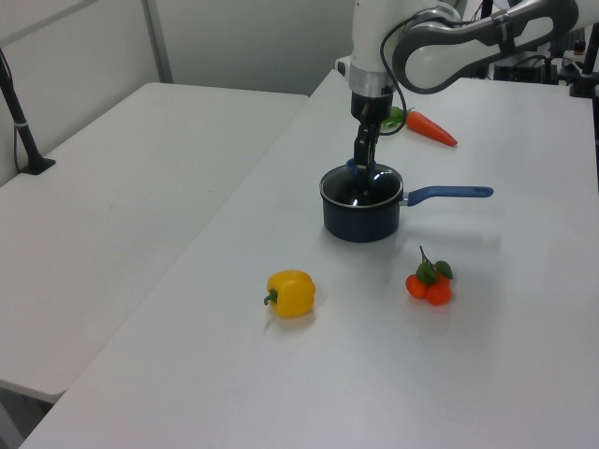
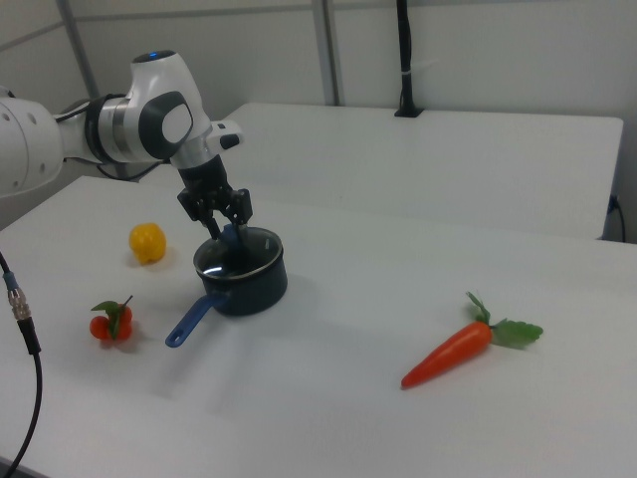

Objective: Close lid
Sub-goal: 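Lower the lid onto the saucepan rim and hold it in place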

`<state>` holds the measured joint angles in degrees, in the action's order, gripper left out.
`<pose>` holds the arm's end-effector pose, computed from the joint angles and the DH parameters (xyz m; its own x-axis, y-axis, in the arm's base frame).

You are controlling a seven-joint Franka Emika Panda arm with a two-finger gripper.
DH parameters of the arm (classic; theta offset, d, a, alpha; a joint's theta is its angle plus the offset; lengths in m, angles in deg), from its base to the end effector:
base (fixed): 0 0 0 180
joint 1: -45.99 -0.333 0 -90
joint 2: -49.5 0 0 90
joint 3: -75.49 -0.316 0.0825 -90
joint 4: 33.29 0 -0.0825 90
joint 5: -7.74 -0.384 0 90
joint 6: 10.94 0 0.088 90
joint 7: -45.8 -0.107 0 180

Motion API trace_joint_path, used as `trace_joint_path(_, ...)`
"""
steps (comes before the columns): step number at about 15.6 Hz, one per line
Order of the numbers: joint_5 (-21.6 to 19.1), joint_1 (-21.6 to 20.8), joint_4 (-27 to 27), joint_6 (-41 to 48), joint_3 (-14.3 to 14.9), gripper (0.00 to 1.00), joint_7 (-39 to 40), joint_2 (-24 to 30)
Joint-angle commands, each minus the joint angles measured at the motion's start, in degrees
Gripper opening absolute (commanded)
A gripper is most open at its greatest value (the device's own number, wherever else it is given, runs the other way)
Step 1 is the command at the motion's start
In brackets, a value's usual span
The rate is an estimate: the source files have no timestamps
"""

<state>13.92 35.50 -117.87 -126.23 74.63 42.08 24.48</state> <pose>0.6841 0.1291 0.4359 0.9791 0.1754 0.1031 0.1666 -0.9820 0.0886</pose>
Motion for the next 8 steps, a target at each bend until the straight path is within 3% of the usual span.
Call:
trace_joint_path(1, 1.21, -0.76, -1.64, -1.6, 0.5, 0.43, -1.55, 0.94)
trace_joint_path(6, 1.3, -0.76, -1.64, -1.6, 0.59, 0.44, -1.55, 0.41)
trace_joint_path(7, 1.21, -0.76, -1.64, -1.6, 0.59, 0.49, -1.55, 0.41)
trace_joint_path(8, 1.21, -0.76, -1.64, -1.52, 0.51, 0.73, -1.55, 0.41)
